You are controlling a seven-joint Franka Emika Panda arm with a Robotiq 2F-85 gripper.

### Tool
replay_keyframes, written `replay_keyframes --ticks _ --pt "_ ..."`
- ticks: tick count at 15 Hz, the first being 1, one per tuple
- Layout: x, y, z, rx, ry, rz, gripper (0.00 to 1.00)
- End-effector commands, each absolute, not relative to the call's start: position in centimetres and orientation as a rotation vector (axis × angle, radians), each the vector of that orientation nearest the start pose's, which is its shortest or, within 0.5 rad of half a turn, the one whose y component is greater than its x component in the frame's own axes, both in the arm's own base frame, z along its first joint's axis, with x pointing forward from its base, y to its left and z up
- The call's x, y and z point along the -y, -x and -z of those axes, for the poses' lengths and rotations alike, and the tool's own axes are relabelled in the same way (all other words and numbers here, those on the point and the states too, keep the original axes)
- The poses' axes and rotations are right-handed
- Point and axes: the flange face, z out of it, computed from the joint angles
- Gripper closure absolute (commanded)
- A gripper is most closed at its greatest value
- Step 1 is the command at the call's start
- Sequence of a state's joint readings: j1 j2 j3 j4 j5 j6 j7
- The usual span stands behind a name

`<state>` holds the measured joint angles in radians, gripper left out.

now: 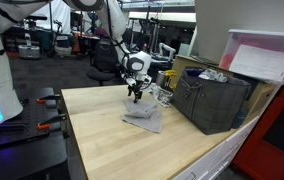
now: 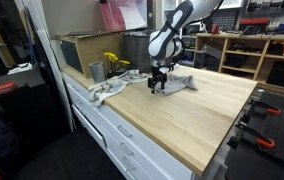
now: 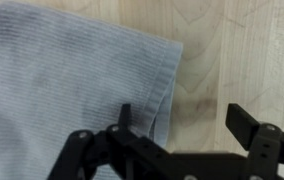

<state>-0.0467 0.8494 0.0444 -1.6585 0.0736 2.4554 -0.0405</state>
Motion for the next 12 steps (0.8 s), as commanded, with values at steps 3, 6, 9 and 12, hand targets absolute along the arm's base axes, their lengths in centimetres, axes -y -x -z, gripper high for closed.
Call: replay_keyframes --ticks 3,6,9,12 --pt "0.6 -67.1 -9.7 -0.101 3.095 -0.055 0.5" --pt "0.9 -66.8 -11.1 -0.108 3.089 -0.052 0.73" --pt "0.4 -66.2 -12.5 -0.074 3.078 -0.067 0.94" --pt "-0.9 -64.7 -13.6 0.016 3.055 -0.113 1.0"
